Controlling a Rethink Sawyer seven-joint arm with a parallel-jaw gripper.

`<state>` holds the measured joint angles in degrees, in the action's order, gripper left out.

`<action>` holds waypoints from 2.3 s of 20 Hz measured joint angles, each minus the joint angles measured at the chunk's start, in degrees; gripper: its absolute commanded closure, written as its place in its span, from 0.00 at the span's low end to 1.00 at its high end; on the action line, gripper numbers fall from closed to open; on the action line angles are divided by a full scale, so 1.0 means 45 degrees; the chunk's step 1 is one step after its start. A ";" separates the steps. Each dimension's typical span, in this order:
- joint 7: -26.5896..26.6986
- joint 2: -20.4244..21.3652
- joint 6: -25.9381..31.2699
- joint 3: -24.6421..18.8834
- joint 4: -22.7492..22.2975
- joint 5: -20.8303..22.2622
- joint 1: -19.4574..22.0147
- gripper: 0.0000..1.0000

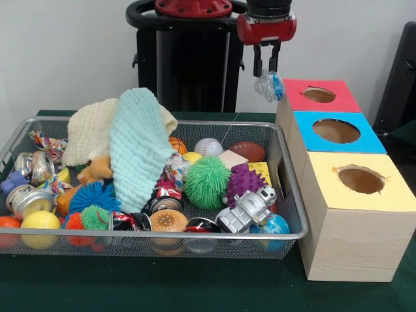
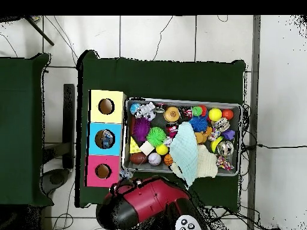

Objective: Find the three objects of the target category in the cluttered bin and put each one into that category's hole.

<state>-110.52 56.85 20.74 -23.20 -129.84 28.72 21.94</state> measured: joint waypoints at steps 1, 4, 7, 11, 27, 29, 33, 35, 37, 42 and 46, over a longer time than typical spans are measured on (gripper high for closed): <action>0.0000 -0.0042 -0.0001 0.0047 0.0001 -0.0061 -0.0051 1.00; 0.0000 -0.0138 -0.0003 0.0136 0.0002 -0.0214 -0.0177 1.00; 0.0000 -0.0237 -0.0005 0.0143 0.0002 -0.0381 -0.0340 1.00; 0.0000 -0.0330 -0.0003 0.0143 0.0000 -0.0689 -0.0444 1.00; 0.0000 0.0414 0.0126 -0.0051 -0.0006 -0.1912 0.0571 1.00; 0.0000 0.0413 0.0179 -0.0051 -0.0004 -0.1909 0.0620 1.00; 0.0000 0.0413 0.0462 -0.0059 0.0017 -0.1904 0.0937 1.00; 0.0000 0.0411 0.0659 -0.0064 0.0070 -0.1904 0.1203 1.00; 0.0000 0.0405 0.0851 -0.0090 0.0151 -0.1904 0.1501 1.00; 0.0000 0.0360 0.1124 -0.0152 0.0329 -0.1757 0.2238 1.00; 0.0000 0.0200 0.1241 -0.0259 0.0507 -0.1499 0.2745 1.00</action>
<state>-110.52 57.75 26.32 -24.36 -127.56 21.98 34.29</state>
